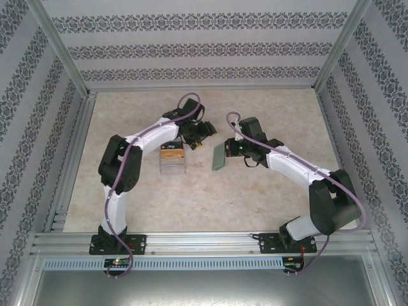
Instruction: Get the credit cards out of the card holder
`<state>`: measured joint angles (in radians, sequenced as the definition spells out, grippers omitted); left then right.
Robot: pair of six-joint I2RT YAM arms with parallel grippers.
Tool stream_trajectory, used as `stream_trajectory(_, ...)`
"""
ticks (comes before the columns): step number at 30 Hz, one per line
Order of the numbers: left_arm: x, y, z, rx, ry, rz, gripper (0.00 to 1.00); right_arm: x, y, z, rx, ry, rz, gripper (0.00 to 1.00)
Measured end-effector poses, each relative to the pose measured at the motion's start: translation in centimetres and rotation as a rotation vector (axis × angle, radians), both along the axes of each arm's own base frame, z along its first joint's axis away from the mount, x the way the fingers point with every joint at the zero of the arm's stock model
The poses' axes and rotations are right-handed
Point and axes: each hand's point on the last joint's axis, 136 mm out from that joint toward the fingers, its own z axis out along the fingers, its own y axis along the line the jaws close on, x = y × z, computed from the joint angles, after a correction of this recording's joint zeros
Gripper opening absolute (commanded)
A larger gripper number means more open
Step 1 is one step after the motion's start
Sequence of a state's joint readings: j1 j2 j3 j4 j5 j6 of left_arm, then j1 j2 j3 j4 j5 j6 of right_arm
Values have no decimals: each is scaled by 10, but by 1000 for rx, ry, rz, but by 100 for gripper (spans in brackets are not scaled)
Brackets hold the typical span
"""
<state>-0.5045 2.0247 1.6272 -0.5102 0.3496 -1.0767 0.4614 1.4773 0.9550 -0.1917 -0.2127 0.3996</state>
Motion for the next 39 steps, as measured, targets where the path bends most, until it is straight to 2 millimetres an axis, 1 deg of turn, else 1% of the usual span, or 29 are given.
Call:
stream_trajectory(1,4,8,14,-2,-32,15,70,1,9,8,15,-12,18,0)
stream_trajectory(4,7,32,50,-7,-111,50,70,6,28,27,51,-36,51,0)
stream_trajectory(6,5,44,64,-5,-144,68,70,7,33,33,67,-43,62,0)
stream_trajectory(8,3,50,69,5,-161,73,70,8,31,32,66,-38,53,0)
stream_trajectory(10,0,53,64,16,-156,69,71,10,25,26,63,-24,38,0)
stream_trajectory(13,-8,56,48,37,-120,64,70,6,14,9,44,12,18,0)
stream_trajectory(15,-12,58,41,46,-102,64,71,2,7,-2,23,33,3,0)
stream_trajectory(18,-13,58,39,50,-100,58,71,-4,-5,-19,-9,63,-28,0)
stream_trajectory(21,-13,57,39,53,-107,43,71,-7,-24,-36,-45,101,-84,1)
stream_trajectory(22,-14,56,39,51,-108,35,71,-7,-31,-42,-59,113,-103,3)
stream_trajectory(24,-15,52,40,41,-113,12,71,-7,-41,-52,-83,134,-131,13)
stream_trajectory(26,-18,47,41,30,-117,-18,70,-9,-49,-64,-111,162,-150,19)
stream_trajectory(27,-20,43,41,26,-120,-35,70,-10,-50,-68,-118,171,-152,24)
stream_trajectory(28,-22,39,41,23,-122,-52,69,-11,-51,-72,-125,181,-151,33)
stream_trajectory(31,-27,28,37,11,-123,-98,67,-12,-53,-78,-138,196,-159,38)
stream_trajectory(33,-31,23,30,9,-113,-121,65,-12,-54,-79,-145,196,-161,45)
stream_trajectory(37,-39,22,8,28,-72,-154,64,-13,-59,-82,-168,203,-178,44)
stream_trajectory(39,-41,22,1,39,-63,-166,64,-15,-62,-83,-187,204,-184,50)
